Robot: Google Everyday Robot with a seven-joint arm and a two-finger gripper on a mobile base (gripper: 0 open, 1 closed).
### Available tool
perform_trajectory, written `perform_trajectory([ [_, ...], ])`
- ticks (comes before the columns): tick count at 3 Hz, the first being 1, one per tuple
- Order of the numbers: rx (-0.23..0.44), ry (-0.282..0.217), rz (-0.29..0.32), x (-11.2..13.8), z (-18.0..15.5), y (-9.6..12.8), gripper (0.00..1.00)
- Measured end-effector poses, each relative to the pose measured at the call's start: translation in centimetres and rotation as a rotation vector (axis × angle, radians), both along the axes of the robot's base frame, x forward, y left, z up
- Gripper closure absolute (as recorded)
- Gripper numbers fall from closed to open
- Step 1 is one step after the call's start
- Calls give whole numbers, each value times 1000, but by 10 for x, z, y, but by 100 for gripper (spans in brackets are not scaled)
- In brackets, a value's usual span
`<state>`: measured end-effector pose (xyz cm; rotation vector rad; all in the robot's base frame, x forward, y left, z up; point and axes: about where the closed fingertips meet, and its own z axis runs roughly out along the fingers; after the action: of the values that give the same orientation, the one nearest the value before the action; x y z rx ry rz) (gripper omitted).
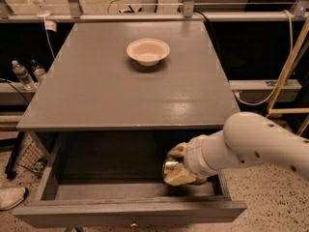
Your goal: Pick orange can from top drawer and place on counter
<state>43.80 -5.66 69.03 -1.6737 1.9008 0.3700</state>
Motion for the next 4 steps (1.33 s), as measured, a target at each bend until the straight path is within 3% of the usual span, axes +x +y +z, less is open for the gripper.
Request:
perform_trajectory([
  [1,-34,-19,-31,-5,16,-17,100],
  [4,-90,-148,-68,12,81,-57,100],
])
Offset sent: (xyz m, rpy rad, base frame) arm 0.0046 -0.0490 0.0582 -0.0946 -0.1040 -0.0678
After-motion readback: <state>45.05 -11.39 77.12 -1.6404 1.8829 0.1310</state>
